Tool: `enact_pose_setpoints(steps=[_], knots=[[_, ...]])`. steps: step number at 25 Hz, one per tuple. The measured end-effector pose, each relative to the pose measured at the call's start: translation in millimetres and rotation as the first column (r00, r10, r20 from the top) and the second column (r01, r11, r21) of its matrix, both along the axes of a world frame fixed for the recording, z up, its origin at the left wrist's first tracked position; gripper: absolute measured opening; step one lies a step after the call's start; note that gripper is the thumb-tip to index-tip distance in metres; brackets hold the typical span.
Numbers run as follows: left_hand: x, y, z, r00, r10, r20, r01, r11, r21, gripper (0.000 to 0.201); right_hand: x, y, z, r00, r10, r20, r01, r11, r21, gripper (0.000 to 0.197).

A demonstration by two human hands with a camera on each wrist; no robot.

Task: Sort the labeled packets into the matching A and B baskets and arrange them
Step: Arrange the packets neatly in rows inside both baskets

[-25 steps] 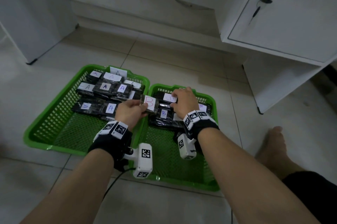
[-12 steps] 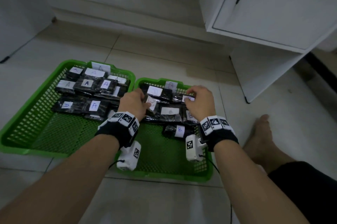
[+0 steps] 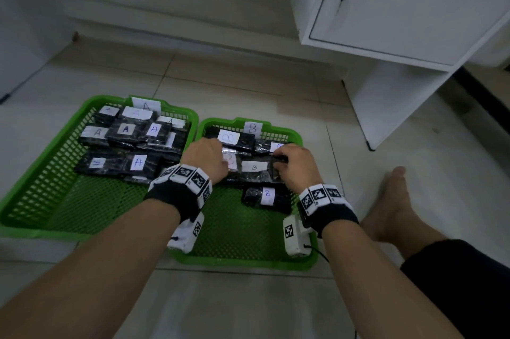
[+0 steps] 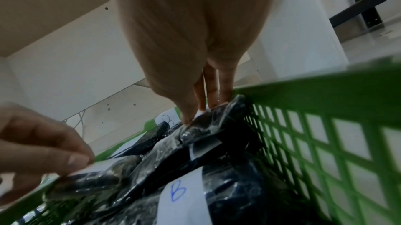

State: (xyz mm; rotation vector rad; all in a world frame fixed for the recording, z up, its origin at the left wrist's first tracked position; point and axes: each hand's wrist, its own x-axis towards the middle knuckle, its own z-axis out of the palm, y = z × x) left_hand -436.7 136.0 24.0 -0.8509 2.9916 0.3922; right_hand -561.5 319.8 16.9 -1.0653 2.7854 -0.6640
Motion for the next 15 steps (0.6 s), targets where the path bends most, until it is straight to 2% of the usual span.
enact_pose_setpoints(steps=[2, 4, 6, 8, 11, 13, 15], knots=[[7.0, -1.5, 6.8, 0.988, 0.038, -0.152, -0.053, 0.994, -0.095, 0.019, 4.2, -0.8, -0.8, 0.996, -0.019, -0.087, 0.017, 1.0, -0.018, 0.022], [12.3, -10.7, 11.1, 0.982, 0.06, -0.18, -0.079, 0.992, -0.101, 0.019, 8.7, -3.5, 0.1, 0.985, -0.03, -0.172, 0.038, 0.998, 0.04, 0.036], [16.0, -16.8, 12.2, 0.997, 0.035, -0.063, -0.038, 0.998, -0.054, 0.027, 12.3, -4.5, 3.5, 0.996, -0.02, -0.083, 0.032, 0.988, 0.151, 0.054], [13.7, -12.7, 8.1, 0.991, -0.066, 0.119, 0.074, 0.995, -0.066, 0.037, 15.0, -2.5, 5.7, 0.999, 0.0, 0.045, -0.011, 0.969, 0.246, 0.066], [7.1, -0.2, -3.0, 0.932, -0.195, 0.306, 0.265, 0.942, -0.206, 0.037, 16.8, 0.2, 5.0, 0.997, 0.023, 0.071, -0.043, 0.957, 0.287, 0.06], [4.3, 0.8, -2.9, 0.912, -0.232, 0.339, 0.314, 0.926, -0.209, 0.032, 16.4, -0.9, 5.0, 0.998, 0.02, 0.063, -0.037, 0.958, 0.285, 0.058], [1.4, -2.7, 1.9, 0.9, -0.261, 0.351, 0.338, 0.924, -0.181, 0.027, 17.0, -6.0, 6.4, 0.999, 0.032, -0.006, -0.029, 0.959, 0.282, 0.057]])
